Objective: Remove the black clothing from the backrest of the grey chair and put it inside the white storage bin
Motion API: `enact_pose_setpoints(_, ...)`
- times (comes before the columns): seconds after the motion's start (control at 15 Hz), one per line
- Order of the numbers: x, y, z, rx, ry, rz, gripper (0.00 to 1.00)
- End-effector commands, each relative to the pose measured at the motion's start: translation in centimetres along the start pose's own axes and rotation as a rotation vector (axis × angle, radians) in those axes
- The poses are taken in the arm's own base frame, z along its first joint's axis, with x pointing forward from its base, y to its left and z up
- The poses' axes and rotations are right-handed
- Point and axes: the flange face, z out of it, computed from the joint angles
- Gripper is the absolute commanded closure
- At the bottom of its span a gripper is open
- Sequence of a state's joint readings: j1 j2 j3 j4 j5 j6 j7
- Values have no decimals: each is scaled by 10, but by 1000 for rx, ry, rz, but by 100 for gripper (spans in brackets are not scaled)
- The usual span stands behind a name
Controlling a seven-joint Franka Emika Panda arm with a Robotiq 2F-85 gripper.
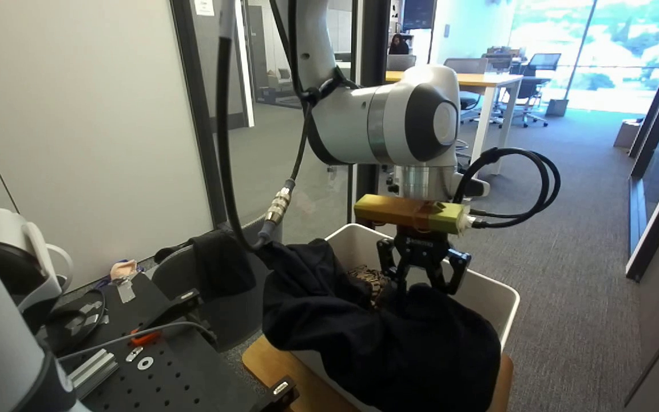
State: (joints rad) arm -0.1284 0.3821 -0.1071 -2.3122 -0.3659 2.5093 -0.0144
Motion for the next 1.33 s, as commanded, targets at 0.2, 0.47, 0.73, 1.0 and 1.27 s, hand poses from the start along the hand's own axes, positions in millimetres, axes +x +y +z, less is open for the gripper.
enact_pose_setpoints(0.2, -42, -4, -48, 58, -56, 75, 0)
enact_pose_setpoints(0.47, -89, -15, -93, 67, -60, 109, 0)
enact_pose_setpoints(0.73, -134, -27, -135, 93, -17, 149, 0)
enact_pose_setpoints(1.0, -179, -36, -174, 116, 11, 192, 0)
enact_pose_setpoints(1.27, -222, -46, -215, 93, 74, 240, 0)
